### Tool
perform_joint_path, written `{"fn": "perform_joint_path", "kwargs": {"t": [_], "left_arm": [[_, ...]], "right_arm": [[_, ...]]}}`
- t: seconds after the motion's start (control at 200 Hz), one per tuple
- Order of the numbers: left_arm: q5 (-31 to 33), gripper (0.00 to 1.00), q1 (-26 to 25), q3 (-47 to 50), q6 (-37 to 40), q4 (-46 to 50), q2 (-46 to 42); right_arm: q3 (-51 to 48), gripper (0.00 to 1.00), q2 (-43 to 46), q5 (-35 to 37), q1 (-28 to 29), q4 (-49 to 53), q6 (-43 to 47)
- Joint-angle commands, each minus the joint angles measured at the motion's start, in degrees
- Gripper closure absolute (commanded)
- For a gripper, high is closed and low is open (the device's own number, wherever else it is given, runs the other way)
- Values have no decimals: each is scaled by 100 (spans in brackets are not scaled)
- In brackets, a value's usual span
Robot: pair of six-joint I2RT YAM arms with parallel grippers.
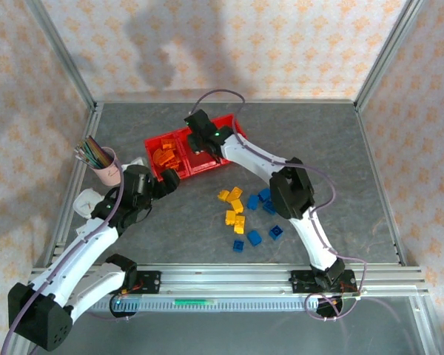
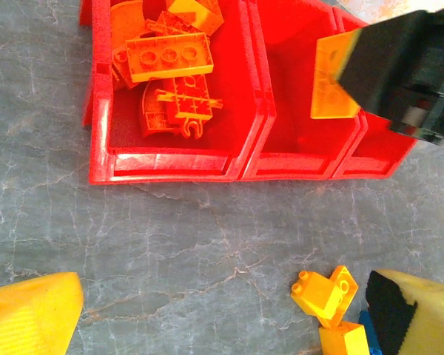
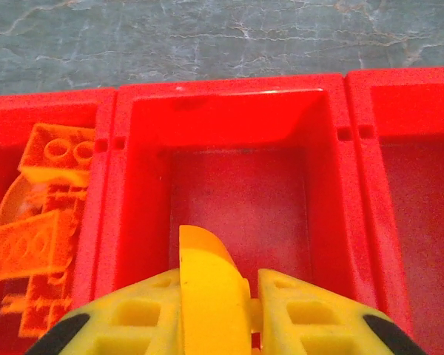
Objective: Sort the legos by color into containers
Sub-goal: Place the lego in the container, then pick up the lego from the center of the table.
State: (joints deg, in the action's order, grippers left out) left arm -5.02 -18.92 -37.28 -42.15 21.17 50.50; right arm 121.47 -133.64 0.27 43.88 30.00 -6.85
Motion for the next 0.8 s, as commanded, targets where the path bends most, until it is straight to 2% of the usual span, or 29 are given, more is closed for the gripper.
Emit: {"fn": "perform_joint_path", "kwargs": {"t": [0.0,0.09,0.18,0.295,0.551,0.796], "left_arm": [[264,1,25,-193,67,-226,38],[258,1,18,-206,74,-226,69],[238,1,20,-218,75,-197,74],[222,1,13,-245,114,-110,35],[14,1,-92,3,243,-204,-269],[92,1,-646,405,82,-375,-519]], "right_arm": [[603,66,-289,150,-11,394,113],[699,54,-182,116,-11,411,140],[455,46,161,68,-11,343,146],[-158,44,761,80,-11,279,73],[-2356,33,2302,23,-13,41,-550],[-4017,24,3259,-19,25,-62,-1384]]}}
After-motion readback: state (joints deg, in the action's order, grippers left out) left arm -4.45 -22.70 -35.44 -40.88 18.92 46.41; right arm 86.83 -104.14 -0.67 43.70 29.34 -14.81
